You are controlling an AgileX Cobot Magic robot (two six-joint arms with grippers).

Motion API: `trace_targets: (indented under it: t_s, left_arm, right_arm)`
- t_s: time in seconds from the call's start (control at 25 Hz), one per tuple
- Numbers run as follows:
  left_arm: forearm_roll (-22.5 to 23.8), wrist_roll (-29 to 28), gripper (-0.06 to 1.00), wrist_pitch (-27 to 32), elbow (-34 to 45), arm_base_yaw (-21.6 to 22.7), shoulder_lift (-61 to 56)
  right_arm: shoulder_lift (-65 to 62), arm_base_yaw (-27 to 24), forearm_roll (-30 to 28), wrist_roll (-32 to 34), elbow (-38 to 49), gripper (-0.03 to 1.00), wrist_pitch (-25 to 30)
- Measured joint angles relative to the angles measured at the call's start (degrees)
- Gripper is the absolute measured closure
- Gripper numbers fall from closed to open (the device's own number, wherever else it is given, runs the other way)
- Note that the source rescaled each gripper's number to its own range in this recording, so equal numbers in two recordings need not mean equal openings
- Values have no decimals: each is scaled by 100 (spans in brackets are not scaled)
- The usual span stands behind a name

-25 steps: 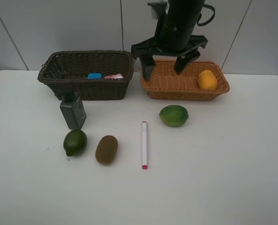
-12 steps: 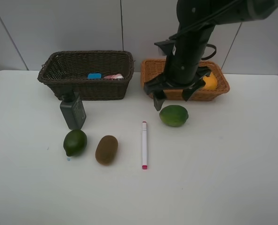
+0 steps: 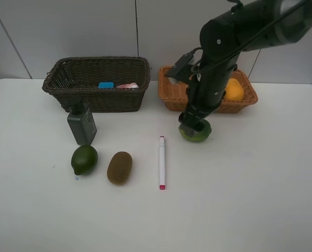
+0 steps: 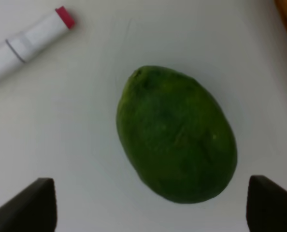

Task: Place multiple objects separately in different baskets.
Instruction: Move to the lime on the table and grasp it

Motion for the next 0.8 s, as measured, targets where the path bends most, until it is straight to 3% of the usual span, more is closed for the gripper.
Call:
trace_targets:
  t_s: [0.28,0.8]
  left_arm:
    - [0,0,-6,0,0,0,0]
    - [0,0,-6,0,0,0,0]
  right_arm:
    - [94,0,-160,-1047,0,-1,-330]
    - [661,-213,-156,-1262,27,-1,-699]
